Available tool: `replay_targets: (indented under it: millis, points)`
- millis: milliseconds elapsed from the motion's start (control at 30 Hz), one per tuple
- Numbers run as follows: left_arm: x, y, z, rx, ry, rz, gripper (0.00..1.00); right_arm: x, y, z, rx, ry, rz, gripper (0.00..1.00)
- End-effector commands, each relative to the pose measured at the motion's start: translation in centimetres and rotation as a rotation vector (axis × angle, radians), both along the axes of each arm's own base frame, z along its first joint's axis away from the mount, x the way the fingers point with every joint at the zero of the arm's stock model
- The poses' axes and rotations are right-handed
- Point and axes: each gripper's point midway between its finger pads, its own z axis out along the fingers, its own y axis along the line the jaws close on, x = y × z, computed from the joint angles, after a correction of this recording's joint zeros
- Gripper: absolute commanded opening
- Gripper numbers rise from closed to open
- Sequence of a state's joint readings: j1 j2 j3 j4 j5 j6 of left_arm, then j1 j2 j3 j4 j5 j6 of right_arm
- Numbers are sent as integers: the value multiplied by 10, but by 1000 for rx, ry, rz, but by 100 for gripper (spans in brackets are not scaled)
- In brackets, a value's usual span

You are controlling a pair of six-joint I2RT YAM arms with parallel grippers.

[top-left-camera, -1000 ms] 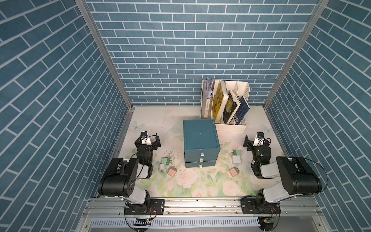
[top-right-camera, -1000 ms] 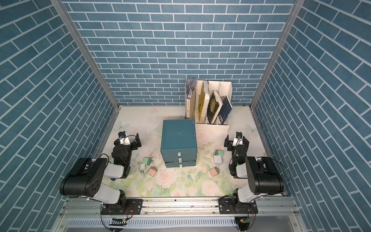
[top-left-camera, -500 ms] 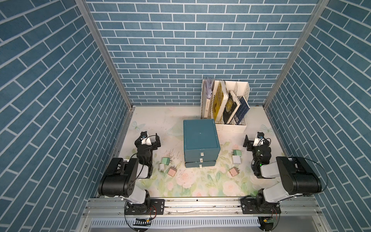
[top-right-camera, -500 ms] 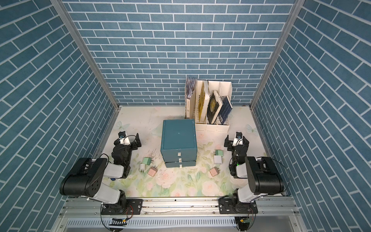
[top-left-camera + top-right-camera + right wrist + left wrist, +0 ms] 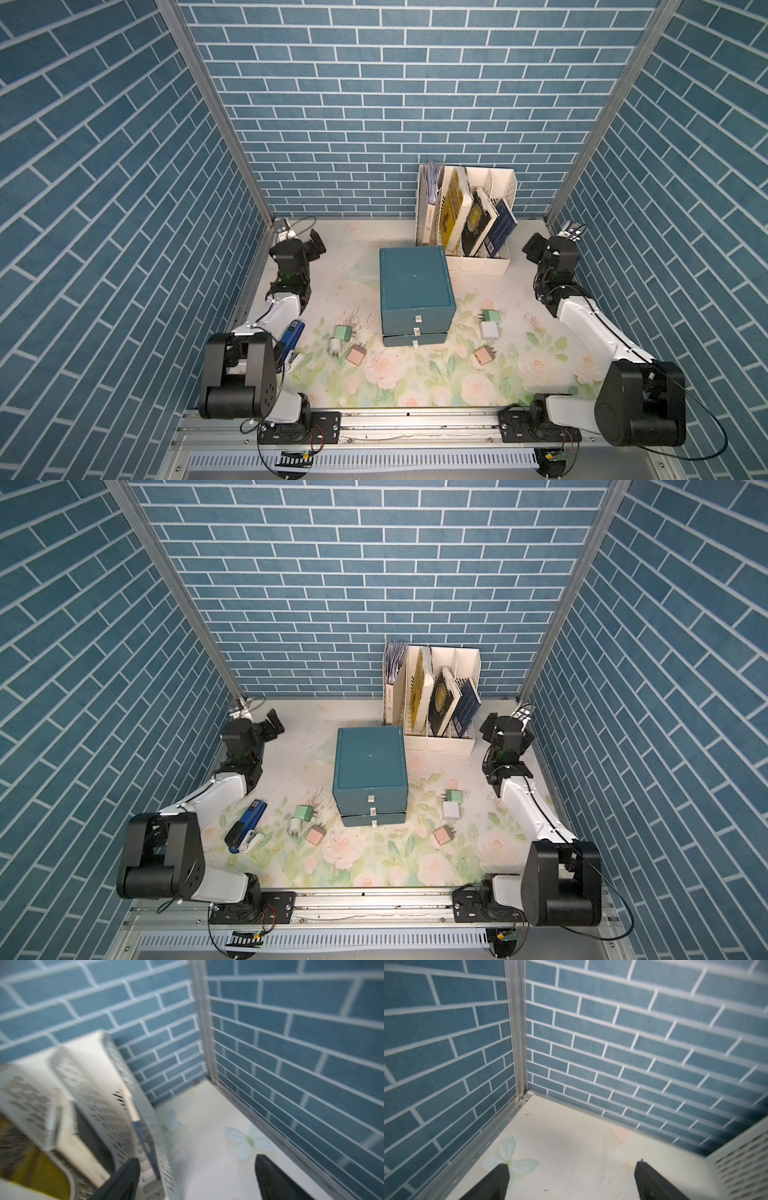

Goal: Place the plugs into the drawer by color
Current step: Open the drawer in the storage box.

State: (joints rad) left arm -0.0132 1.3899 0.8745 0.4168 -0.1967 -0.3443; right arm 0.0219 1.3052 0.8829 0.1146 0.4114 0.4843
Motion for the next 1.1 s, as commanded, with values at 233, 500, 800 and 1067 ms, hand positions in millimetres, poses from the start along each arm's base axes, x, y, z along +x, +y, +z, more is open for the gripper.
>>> replay_targets:
  millis: [233, 500, 800, 1067]
  points:
    - [-135, -177, 51, -122, 142, -396, 98, -121, 130, 38, 4, 312, 133, 100]
    - [-191, -228, 17, -145, 341, -655, 94, -169, 198, 64, 300, 90, 525, 95]
    - [-196, -244, -10, -132, 436, -691, 83, -220, 325, 38, 19, 298, 763, 77]
    - [-180, -261, -11, -111, 447, -702, 72, -229, 386, 3, 56, 381, 831, 65]
